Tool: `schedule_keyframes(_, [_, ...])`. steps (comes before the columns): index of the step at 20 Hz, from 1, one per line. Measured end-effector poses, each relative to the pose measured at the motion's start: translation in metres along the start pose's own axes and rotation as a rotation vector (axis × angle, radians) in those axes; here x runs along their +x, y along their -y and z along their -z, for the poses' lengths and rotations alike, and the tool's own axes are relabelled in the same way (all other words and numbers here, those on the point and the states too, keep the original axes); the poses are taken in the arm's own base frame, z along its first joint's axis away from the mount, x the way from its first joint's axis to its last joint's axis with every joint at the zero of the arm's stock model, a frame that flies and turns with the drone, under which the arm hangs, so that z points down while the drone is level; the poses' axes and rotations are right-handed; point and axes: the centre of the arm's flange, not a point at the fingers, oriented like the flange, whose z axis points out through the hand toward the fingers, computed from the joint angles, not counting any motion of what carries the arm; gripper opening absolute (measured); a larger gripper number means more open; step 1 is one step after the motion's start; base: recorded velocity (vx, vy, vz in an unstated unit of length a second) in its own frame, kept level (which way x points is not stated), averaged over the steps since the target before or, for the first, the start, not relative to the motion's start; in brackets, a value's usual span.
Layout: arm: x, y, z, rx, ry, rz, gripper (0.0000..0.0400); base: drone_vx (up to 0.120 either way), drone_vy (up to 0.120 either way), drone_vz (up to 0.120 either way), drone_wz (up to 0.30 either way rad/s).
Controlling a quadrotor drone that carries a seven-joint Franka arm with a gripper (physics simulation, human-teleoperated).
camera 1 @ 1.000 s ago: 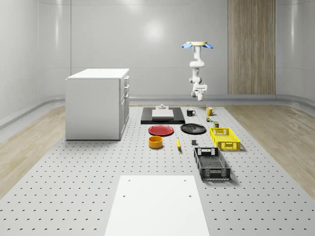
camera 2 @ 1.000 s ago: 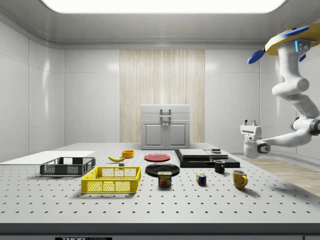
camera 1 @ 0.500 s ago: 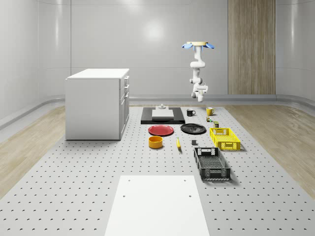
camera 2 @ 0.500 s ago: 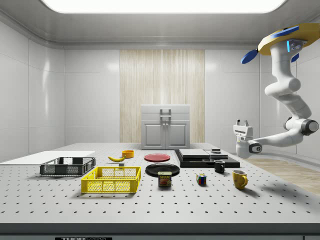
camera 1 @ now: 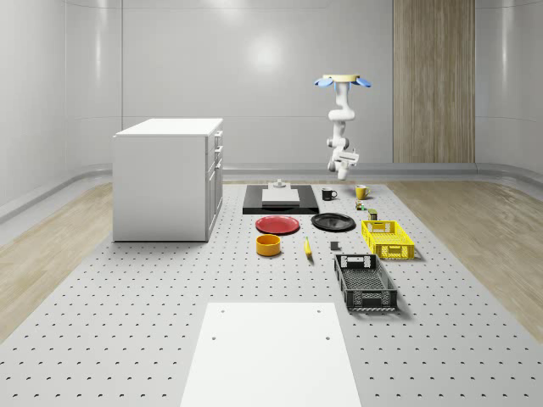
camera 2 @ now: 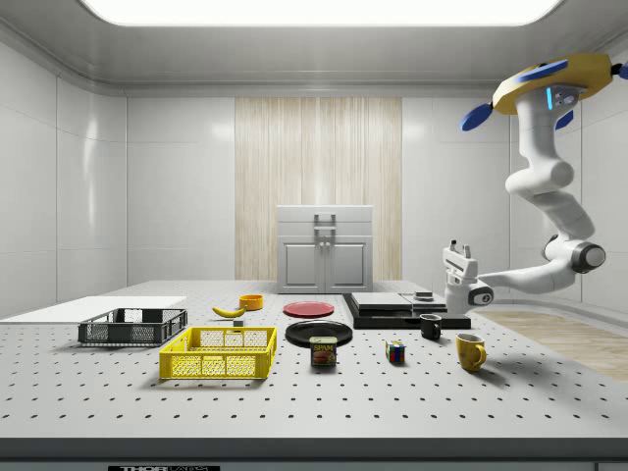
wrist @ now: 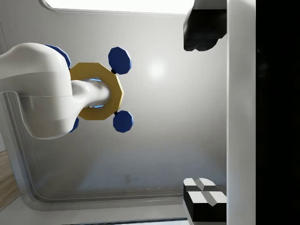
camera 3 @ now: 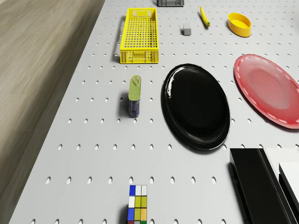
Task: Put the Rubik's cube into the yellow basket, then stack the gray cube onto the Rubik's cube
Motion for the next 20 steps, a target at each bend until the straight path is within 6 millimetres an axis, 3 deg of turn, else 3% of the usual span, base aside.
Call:
schedule_keyframes(5, [-0.023,0.022,-0.005,-0.229,-0.233,0.007,0.0400,0.120,0.000,0.000,0.000])
schedule_keyframes(8, [-0.044,0.043,-0.022,-0.471,-0.476,0.014,0.0400,0.120,0.000,0.000,0.000])
schedule_keyframes(13, [-0.071,0.068,-0.092,-1.048,-1.051,0.029,0.0400,0.120,0.000,0.000,0.000])
schedule_keyframes(17, [-0.062,0.058,-0.150,-1.485,-1.484,0.041,0.0400,0.120,0.000,0.000,0.000])
schedule_keyframes(20, [-0.049,0.044,-0.174,-1.706,-1.703,0.049,0.0400,0.120,0.000,-0.120,0.000])
